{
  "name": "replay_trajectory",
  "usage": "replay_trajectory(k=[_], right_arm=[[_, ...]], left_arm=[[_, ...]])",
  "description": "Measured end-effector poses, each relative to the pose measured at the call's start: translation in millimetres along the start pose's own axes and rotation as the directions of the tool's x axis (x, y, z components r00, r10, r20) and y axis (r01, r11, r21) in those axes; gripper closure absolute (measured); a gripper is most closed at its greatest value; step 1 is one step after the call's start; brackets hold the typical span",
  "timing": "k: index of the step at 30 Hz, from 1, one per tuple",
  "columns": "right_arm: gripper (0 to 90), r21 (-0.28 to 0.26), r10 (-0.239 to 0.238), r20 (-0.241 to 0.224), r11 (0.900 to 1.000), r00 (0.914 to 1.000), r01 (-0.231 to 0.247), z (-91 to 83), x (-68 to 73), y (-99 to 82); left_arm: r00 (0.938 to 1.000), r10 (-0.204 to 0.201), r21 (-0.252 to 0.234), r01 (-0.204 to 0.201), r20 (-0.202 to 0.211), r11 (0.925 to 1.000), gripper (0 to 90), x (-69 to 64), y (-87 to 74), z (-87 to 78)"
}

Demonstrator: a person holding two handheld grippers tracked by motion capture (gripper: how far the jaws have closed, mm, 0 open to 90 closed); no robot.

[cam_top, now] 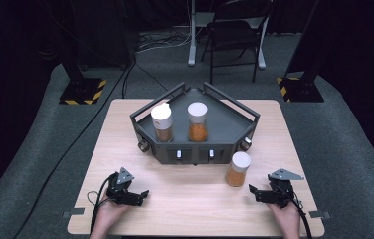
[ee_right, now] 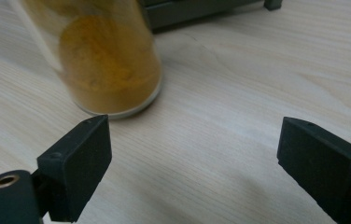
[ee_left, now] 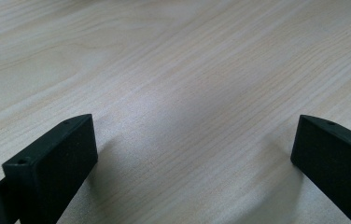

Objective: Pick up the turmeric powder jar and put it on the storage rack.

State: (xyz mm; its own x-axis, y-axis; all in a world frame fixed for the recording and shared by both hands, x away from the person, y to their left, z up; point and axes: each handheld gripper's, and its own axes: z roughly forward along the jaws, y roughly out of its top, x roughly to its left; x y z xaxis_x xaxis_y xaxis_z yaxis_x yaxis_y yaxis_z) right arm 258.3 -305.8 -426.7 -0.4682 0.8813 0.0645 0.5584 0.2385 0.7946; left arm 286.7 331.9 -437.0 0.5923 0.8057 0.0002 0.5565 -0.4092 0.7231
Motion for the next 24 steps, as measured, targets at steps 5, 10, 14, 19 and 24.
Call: replay_trajectory(k=[5,10,14,19,24], right_arm=[[9.9,-0.030,-0.008,-0.016,0.9995,0.9998,0.008,-4.9,3.4,2.0],[10.1,-0.058,-0.010,-0.037,0.9983,0.9993,0.008,-7.7,5.3,4.0],[10.3,-0.066,-0.028,-0.043,0.9975,0.9987,0.025,-7.1,9.3,7.8],[10.3,-0.065,-0.047,-0.050,0.9969,0.9977,0.043,-4.1,13.5,13.1],[10.7,-0.085,-0.050,-0.058,0.9954,0.9971,0.045,-4.4,15.8,16.4]], left_arm=[[1.0000,0.000,0.000,0.000,0.000,1.0000,0.6,0.1,0.0,0.0],[1.0000,0.000,0.000,0.000,0.000,1.0000,0.6,0.0,0.0,0.0],[1.0000,0.000,0.000,0.000,0.000,1.0000,0.6,0.0,0.0,0.0],[1.0000,0.000,0.000,0.000,-0.001,1.0000,0.6,-0.2,0.0,0.0],[1.0000,-0.001,0.001,0.001,-0.001,1.0000,0.6,-0.3,0.0,-0.1]])
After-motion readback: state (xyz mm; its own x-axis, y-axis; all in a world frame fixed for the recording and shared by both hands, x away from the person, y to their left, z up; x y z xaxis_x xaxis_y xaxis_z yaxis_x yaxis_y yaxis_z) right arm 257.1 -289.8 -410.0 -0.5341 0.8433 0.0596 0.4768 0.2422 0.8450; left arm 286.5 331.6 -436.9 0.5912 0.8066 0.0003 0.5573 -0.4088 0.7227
